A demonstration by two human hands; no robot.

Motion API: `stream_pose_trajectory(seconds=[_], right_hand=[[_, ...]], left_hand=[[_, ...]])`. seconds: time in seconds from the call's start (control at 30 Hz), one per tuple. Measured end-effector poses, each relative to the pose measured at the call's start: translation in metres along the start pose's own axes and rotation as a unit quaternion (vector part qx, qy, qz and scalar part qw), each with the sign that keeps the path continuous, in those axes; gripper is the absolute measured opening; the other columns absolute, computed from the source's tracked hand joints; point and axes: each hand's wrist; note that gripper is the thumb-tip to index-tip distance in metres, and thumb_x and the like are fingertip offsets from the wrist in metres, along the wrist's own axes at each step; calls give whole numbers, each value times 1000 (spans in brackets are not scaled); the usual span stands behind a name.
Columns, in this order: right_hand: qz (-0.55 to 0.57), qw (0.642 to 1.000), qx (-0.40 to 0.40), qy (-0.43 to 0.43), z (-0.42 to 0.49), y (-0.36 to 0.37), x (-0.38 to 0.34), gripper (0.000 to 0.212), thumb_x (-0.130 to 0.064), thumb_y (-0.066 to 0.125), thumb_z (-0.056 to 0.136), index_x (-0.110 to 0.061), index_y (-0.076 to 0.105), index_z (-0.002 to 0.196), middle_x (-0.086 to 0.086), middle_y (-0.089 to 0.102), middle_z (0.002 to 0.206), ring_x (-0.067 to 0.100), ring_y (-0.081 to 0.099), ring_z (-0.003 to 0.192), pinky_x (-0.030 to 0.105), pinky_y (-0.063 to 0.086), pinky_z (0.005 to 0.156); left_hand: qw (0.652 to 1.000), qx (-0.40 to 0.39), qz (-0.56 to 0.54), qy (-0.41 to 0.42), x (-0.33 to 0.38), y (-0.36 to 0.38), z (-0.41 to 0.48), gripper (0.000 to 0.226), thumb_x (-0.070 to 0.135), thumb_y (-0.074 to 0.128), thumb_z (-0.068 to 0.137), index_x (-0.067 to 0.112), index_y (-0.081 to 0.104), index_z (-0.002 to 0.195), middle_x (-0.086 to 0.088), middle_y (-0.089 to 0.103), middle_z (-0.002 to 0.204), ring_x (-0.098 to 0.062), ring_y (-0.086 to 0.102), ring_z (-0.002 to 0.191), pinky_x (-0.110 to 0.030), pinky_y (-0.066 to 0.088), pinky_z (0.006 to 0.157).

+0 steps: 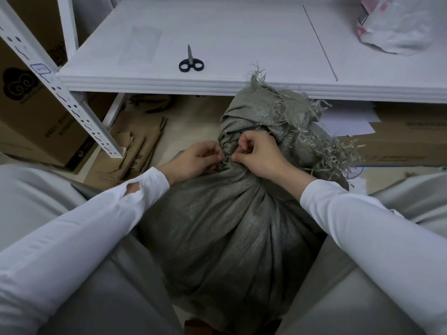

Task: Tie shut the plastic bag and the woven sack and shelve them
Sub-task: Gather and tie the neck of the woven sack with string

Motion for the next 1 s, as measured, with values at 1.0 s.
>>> stream_pose_trajectory(seconds=[1.0], right_hand=[[-34, 999, 6, -7, 6, 1, -2, 44, -7, 68, 61, -23, 27, 55, 29, 62, 71, 43, 64, 76, 50, 53, 65]], left_hand=[[998, 53, 40, -1, 16, 10, -9, 7, 2, 55, 93, 2, 56, 86, -4, 54, 68, 2, 51, 49, -11, 43, 51]])
Point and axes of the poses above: each hand's wrist, its own z-axis towards the middle knuckle, its own y-axis out of the palm, x = y × z
